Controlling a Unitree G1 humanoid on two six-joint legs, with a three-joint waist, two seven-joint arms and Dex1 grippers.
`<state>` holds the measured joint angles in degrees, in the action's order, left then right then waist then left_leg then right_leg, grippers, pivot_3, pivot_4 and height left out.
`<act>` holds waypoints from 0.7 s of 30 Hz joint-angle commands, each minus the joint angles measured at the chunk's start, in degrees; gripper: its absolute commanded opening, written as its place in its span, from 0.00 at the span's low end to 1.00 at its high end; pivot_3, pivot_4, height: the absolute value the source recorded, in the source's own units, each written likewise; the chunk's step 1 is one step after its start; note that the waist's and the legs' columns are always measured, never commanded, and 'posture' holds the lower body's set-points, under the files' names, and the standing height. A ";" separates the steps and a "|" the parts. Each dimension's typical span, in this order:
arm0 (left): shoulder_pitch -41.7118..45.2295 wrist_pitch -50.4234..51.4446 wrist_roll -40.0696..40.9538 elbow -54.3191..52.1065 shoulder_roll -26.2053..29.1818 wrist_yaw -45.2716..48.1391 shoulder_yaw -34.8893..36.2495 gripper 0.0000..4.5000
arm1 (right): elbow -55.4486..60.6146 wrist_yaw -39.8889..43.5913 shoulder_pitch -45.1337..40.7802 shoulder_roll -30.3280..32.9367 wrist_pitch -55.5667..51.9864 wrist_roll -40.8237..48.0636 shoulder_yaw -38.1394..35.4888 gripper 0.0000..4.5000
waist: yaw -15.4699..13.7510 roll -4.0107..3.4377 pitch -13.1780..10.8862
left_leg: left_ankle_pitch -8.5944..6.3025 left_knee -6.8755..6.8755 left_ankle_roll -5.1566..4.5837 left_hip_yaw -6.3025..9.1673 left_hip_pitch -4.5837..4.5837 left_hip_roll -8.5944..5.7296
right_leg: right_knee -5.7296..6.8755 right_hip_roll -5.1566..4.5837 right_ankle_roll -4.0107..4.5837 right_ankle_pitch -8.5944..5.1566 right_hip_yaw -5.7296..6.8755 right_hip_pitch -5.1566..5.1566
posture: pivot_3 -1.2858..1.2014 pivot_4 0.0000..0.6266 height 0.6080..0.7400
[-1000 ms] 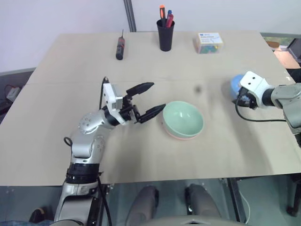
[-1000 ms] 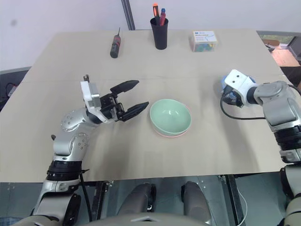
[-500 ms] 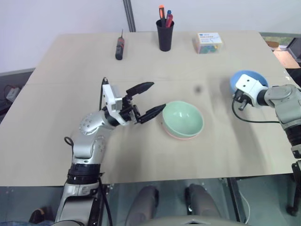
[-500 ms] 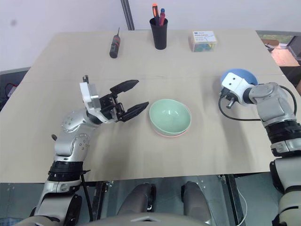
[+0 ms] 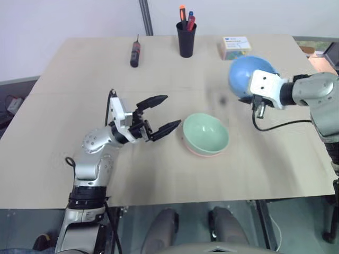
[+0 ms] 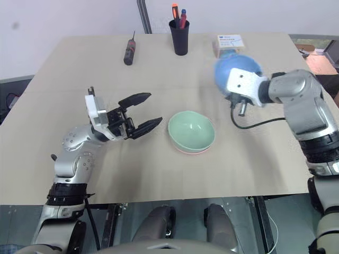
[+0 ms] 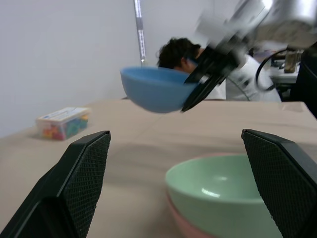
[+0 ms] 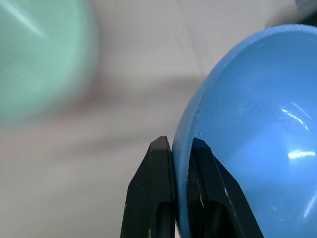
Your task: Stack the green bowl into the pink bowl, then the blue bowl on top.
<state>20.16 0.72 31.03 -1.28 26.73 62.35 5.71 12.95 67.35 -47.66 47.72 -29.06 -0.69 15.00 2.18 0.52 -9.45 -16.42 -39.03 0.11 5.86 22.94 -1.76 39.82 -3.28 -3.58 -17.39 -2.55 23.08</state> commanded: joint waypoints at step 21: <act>2.75 1.89 0.33 1.59 2.57 2.30 0.75 1.00 | 23.70 0.22 -0.27 0.33 -14.20 13.41 0.71 0.63 | 0.02 0.01 0.01 | 0.00 -0.10 0.00 0.13 0.03 -0.11 | 0.04 -0.22 0.00 0.00 0.14 -0.03 | 0.52 0.24 1.00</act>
<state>22.34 1.45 31.06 0.93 27.95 64.59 6.16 34.72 68.38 -47.44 47.53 -42.54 11.87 17.47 2.20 0.53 -9.45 -16.42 -39.12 0.11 5.99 22.98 -1.85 39.85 -3.51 -3.58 -17.39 -2.41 23.05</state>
